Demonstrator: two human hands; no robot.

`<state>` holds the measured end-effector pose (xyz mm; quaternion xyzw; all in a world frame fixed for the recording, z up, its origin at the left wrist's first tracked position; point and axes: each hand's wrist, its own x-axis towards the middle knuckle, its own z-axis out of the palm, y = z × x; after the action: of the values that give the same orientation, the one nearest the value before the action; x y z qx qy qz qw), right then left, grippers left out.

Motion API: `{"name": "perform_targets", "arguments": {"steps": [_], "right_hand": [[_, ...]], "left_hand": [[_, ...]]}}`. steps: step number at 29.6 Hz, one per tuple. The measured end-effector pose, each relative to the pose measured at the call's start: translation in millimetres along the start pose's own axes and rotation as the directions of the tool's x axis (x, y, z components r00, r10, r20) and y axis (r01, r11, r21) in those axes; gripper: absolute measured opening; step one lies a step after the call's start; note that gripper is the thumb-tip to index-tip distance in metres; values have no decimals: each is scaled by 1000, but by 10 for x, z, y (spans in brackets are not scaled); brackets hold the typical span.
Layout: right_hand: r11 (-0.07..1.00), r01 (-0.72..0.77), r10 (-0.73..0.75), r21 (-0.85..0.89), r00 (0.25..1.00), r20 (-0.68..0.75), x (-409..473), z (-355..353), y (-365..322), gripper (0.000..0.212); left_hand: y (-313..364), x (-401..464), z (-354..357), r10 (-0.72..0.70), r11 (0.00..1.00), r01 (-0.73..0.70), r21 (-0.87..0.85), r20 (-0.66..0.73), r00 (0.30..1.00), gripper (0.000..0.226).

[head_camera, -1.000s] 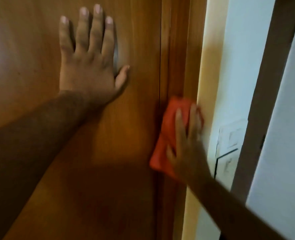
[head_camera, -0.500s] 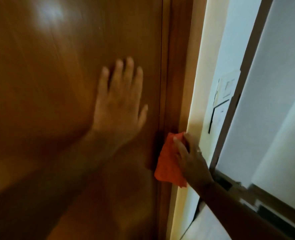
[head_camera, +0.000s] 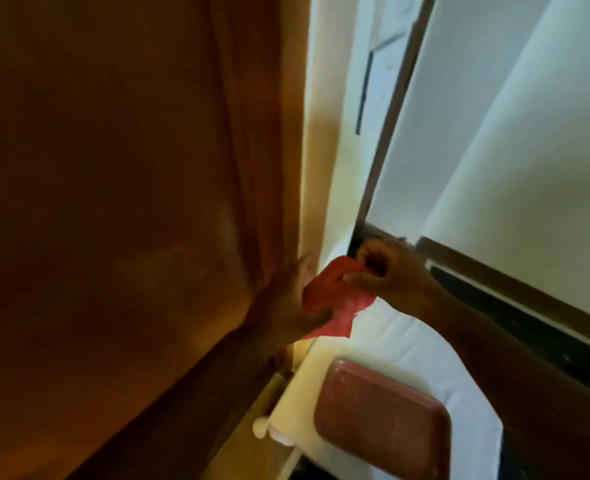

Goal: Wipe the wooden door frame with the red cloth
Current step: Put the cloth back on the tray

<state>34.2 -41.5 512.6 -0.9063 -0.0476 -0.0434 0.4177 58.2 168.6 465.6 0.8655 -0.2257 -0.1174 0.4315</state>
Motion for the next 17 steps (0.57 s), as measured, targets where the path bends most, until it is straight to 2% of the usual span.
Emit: {"name": "perform_targets", "arguments": {"steps": [2, 4, 6, 7, 10, 12, 13, 15, 17], "right_hand": [[990, -116, 113, 85, 993, 45, -220, -147, 394, 23], [938, -295, 276, 181, 953, 121, -520, -329, 892, 25], [828, -510, 455, 234, 855, 249, -895, -448, 1375, 39], [756, -610, 527, 237, 782, 332, -1093, -484, 1611, 46], [506, -801, 593, 322, 593, 544, -1645, -454, 2230, 43], [359, -859, 632, 365, 511, 583, -1939, -341, 2537, 41], [311, -865, 648, 393, 495, 579, -2036, -289, 2696, 49], [112, -843, 676, 527, 453, 581, -2278, -91, 3085, 62], [-81, -750, 672, 657, 446, 592, -2416, 53, 3224, 61]], "left_hand": [[-134, 85, 444, -143, 968, 181, -174, 210, 967, 71], [-250, 168, 914, -207, 917, 318, -242, 393, 896, 57], [-318, 205, 1299, -228, 874, 405, -270, 508, 831, 47], [-316, 223, 1485, -246, 846, 458, -274, 561, 790, 42], [-319, 252, 2010, -378, 701, 684, -202, 708, 597, 48], [-373, 252, 2293, -477, 608, 789, -89, 754, 452, 42], [-418, 277, 2425, -501, 571, 820, -44, 772, 391, 34], [-554, 295, 2707, -494, 514, 858, 25, 826, 272, 22], [-702, 246, 2797, -473, 535, 842, 67, 850, 233, 29]]}}
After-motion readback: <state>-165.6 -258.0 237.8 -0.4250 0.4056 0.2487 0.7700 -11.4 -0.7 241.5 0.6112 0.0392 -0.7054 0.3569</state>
